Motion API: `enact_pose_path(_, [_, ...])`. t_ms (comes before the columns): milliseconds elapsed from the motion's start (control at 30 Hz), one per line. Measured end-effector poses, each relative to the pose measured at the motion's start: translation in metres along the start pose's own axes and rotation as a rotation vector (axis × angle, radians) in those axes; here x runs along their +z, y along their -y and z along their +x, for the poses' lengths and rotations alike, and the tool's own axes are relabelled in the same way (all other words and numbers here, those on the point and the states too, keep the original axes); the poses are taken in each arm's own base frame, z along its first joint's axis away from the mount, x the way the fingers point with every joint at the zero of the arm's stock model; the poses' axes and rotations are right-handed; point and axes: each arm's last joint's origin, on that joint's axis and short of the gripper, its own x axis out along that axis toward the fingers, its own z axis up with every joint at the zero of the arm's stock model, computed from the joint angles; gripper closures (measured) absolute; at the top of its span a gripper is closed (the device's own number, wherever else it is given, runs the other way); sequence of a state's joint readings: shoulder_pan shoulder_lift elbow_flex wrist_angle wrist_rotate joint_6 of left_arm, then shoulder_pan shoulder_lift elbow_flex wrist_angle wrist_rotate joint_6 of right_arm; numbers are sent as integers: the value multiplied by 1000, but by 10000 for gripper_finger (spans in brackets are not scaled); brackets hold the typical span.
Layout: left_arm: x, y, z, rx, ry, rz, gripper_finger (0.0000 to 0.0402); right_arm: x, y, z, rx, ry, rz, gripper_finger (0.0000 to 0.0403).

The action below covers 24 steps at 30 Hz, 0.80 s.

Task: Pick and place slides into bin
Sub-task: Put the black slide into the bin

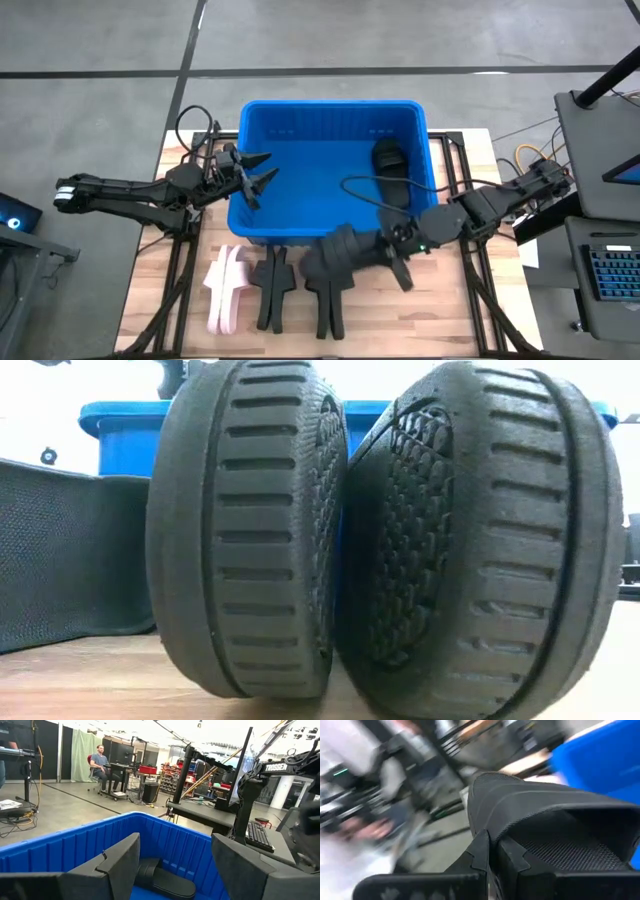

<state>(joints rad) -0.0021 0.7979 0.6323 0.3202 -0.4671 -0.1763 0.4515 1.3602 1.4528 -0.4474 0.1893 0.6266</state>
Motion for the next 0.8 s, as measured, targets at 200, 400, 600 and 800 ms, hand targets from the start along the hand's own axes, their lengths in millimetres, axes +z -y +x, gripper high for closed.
enact_pose_path(200, [0,0,0,0,0,0,171,3,8,4,-291,176,-59,392])
enact_pose_path(400, [0,0,0,-1,0,0,171,2,18,13,-626,356,-92,392])
enact_pose_path(600, [0,0,0,-2,2,-2,171,-2,27,27,-871,473,-121,392])
enact_pose_path(800, [1,2,0,-62,-1,-103,171,-7,40,49,-937,466,-125,392])
